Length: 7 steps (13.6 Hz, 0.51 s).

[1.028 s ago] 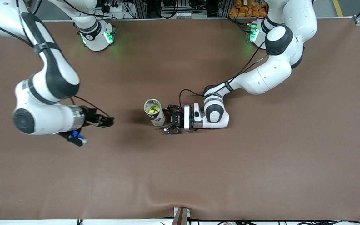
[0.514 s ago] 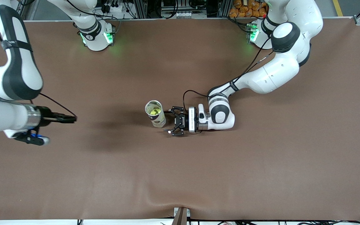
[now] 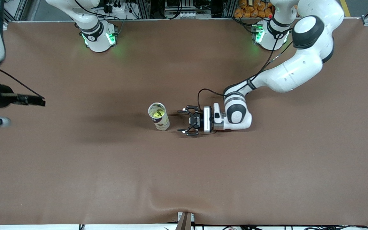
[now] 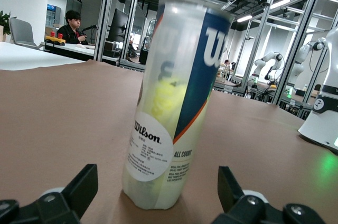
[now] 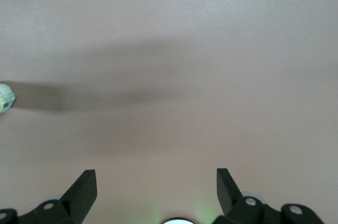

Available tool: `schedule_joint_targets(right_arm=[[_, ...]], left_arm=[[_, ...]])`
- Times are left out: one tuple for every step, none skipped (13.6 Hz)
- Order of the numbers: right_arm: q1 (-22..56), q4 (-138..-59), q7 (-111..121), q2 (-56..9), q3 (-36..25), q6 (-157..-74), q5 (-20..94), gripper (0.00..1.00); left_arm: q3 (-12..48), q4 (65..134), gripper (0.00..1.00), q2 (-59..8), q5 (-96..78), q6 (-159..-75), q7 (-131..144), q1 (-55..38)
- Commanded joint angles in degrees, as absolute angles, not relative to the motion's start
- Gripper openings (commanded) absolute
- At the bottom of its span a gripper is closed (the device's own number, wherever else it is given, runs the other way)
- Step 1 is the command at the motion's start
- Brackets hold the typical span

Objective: Insert tennis ball vertically with right arm
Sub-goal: 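Set the tube upright on the table and open the left gripper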

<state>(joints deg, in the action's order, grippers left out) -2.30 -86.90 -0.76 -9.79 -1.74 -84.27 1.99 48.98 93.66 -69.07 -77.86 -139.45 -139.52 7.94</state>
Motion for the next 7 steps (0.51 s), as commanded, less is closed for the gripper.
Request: schedule_joint_targets(right_arm=[[0.6,-89.6,-0.1,-4.3,-4.0,-83.5,1.6,1.00],[0.6,-89.5,0.0,-3.1,-4.0,-82.9,1.5,1.00],[0.8,-89.6,0.7,-1.5,-4.0,-82.4,0.5,1.00],[1.0,-89.5,2.2,-0.1,-4.0,-81.5,-1.5,1.00],[1.1,-89.4,3.4,1.2,-4.0,-81.0,-2.4,1.00],[1.1,-89.4,3.6,2.1,-4.0,-80.5,-2.4,1.00],[1.1,-89.2,3.4,2.6,-4.0,-79.3,-2.3,1.00]], left_arm=[[47.7,101.0,1.00,-59.9,-79.2,-139.2,-136.9,11.0],[46.9,102.1,1.00,-57.7,-79.1,-139.2,-136.1,11.7],[45.4,102.4,1.00,-55.9,-78.1,-139.0,-135.4,11.7],[44.1,102.3,1.00,-55.2,-75.9,-138.9,-134.6,12.0],[44.0,102.1,1.00,-55.0,-72.7,-138.8,-133.0,13.3],[44.0,102.0,1.00,-54.9,-68.9,-138.8,-130.5,14.4],[44.0,101.8,1.00,-54.8,-65.2,-138.8,-127.9,15.7]])
